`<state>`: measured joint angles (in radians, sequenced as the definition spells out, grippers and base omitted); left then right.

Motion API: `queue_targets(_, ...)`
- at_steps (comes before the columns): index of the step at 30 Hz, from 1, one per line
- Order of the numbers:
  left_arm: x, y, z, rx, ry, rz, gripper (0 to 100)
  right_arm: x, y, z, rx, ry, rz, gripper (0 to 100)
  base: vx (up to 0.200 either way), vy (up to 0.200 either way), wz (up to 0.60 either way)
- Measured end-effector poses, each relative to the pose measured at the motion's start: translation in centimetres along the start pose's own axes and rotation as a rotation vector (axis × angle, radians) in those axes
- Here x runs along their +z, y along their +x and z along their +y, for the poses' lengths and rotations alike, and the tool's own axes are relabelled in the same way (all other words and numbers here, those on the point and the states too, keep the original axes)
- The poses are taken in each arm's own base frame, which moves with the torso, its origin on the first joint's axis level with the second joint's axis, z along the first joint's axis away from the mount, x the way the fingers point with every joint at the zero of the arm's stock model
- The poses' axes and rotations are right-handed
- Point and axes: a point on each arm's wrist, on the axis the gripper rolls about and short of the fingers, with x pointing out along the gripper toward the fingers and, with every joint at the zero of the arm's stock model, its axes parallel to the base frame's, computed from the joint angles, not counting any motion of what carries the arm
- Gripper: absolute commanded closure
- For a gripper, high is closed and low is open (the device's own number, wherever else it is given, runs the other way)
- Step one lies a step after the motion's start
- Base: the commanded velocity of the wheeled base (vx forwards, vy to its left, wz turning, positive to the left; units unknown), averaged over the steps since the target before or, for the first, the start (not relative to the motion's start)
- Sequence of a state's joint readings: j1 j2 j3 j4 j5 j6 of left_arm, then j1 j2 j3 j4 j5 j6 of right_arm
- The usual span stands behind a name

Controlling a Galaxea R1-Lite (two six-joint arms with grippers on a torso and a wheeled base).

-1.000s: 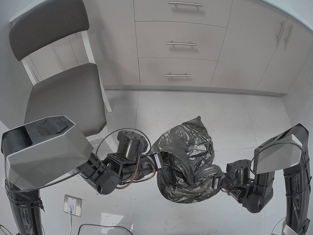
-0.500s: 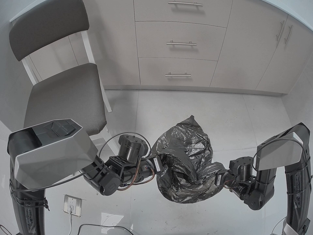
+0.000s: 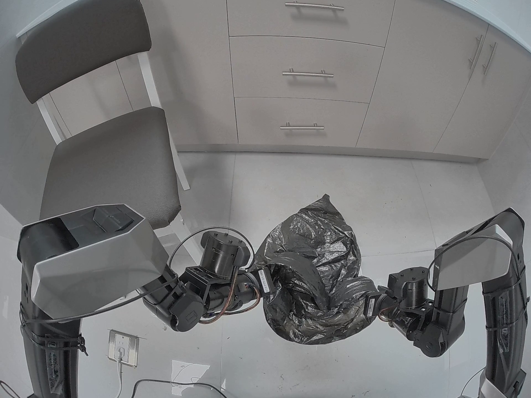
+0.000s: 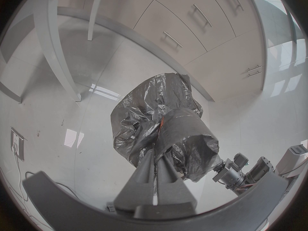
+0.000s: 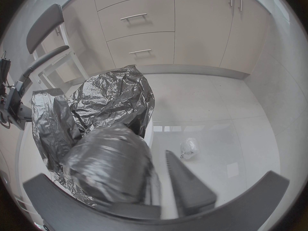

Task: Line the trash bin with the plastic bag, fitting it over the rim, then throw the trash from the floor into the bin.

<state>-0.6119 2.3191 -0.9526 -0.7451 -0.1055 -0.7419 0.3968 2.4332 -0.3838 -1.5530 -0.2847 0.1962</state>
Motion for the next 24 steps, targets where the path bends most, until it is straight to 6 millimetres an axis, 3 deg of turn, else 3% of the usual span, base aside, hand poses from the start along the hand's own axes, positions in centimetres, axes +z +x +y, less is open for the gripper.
queue_targets(9, -0.1, 0.2, 0.2, 0.002, 0.001, 0.002, 100, -0.2, -0.6, 0.3, 0.024, -0.011, 0.017, 0, 0.0, 0.0, 0.0)
queue_targets(14, 0.1, 0.3, 0.2, -0.007, 0.0, -0.012, 100, 0.7, -1.8, 0.4, 0.061, -0.012, 0.003, 0, 0.0, 0.0, 0.0)
queue_targets(24, 0.2, 0.5, 0.4, -0.007, -0.003, -0.019, 100, 6.0, -5.4, 0.7, 0.139, -0.008, -0.184, 0, 0.0, 0.0, 0.0)
